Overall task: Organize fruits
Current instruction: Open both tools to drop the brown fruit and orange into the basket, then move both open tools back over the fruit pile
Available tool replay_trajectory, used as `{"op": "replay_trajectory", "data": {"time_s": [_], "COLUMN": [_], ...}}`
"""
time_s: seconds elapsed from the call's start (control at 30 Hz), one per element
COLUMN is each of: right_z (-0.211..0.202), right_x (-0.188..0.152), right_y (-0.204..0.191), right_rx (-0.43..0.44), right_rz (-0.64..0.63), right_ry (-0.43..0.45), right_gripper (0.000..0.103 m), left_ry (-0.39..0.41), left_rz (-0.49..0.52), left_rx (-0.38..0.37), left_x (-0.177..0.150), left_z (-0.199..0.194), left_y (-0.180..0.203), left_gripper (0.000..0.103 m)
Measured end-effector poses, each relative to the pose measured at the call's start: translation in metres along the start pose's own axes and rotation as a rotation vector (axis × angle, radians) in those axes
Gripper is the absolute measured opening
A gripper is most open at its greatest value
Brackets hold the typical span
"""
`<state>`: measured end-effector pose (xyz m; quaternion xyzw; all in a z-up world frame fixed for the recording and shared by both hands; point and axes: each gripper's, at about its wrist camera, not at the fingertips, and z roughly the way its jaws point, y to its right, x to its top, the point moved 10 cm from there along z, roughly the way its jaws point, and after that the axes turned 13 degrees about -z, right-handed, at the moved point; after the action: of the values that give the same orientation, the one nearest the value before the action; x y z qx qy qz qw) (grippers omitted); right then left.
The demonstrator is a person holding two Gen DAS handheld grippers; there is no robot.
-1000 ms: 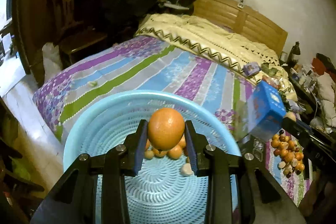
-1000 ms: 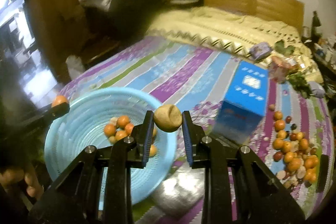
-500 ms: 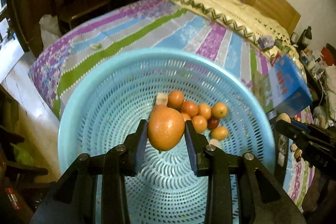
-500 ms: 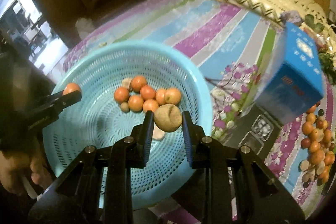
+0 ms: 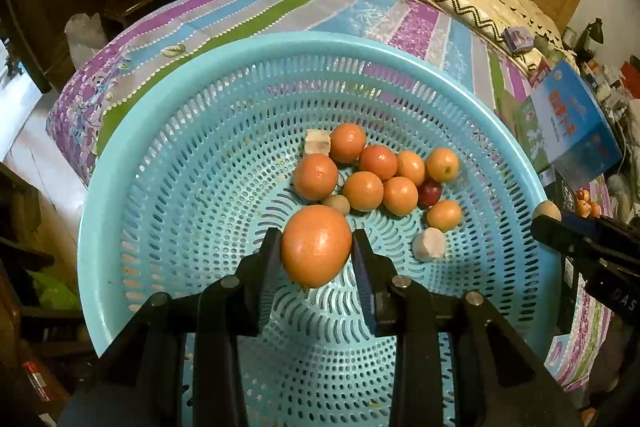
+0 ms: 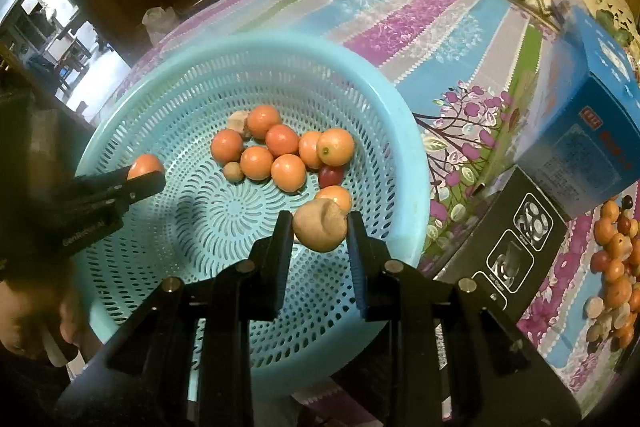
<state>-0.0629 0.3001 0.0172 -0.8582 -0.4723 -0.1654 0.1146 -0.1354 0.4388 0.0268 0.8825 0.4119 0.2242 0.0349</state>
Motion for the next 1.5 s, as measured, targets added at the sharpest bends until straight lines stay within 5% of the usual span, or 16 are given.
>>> {"op": "replay_trajectory", "data": {"time_s": [0.4, 0.53, 1.0, 1.2, 1.33, 1.5], "right_z": [0.003, 0.004, -0.011, -0.075, -0.117, -0.150], "right_x": [0.002, 0.001, 0.004, 0.005, -0.019, -0.056], "right_y": [0.000, 0.000, -0.001, 0.005, 0.029, 0.062], "right_rx": [0.011, 0.010, 0.021, -0.173, -0.318, -0.438], "right_rz": [0.007, 0.008, 0.005, -0.080, -0.060, -0.010], "right_ry": [0.004, 0.008, 0.070, 0.307, 0.434, 0.529], "right_gripper": [0.029, 0.046, 0.046, 0.046, 0.049, 0.076], "left_ry": [-0.015, -0.004, 0.012, 0.157, 0.265, 0.333], "left_rz": [-0.016, -0.019, -0.040, -0.001, 0.033, 0.034], "left_rx": [0.025, 0.032, 0.035, -0.016, -0.094, -0.181], "left_x": [0.000, 0.001, 0.002, 0.010, 0.014, 0.009], "left_z": [0.005, 0.004, 0.000, -0.029, -0.055, -0.073], "left_y": [-0.006, -0.008, -0.010, 0.010, 0.041, 0.077], "left_gripper": [0.036, 0.047, 0.053, 0.055, 0.068, 0.076]}}
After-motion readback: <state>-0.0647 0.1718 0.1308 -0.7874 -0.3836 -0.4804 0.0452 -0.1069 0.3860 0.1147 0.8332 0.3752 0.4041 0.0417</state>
